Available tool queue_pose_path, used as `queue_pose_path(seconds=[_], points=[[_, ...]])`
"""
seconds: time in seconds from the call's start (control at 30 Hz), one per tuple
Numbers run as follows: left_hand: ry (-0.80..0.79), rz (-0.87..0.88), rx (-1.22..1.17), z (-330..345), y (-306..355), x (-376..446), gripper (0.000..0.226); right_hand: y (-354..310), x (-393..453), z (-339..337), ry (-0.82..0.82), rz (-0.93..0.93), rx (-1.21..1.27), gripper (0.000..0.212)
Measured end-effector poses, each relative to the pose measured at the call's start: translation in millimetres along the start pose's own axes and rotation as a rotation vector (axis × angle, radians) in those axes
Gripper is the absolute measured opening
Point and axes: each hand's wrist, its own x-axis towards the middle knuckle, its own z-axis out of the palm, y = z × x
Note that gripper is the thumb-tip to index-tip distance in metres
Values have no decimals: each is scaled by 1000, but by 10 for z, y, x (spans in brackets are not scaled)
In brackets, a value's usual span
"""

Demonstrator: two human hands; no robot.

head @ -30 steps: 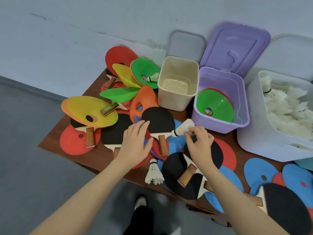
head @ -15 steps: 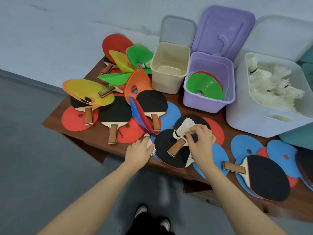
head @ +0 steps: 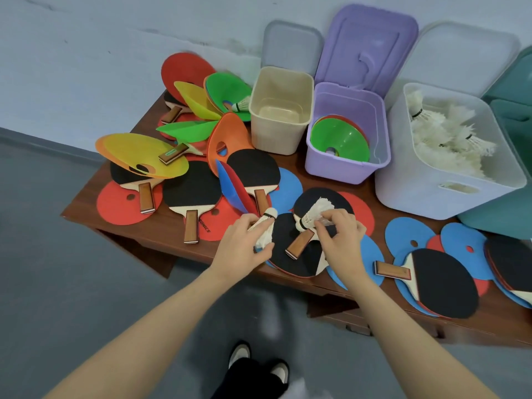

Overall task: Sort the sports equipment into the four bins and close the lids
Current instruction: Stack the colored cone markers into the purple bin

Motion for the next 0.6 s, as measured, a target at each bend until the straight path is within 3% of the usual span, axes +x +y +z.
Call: queue_pose_path(seconds=[0.23,0.43,0.6], points=[[97,165,4,-175,285,716,48,-63,197,-423,149,-26,-23,12],[113,340,-60,-67,793,1494,46,36,625,-919,305,25,122,25],[150,384,-73,159,1314,2208,50,422,1146,-1346,401,-120,-16,31]])
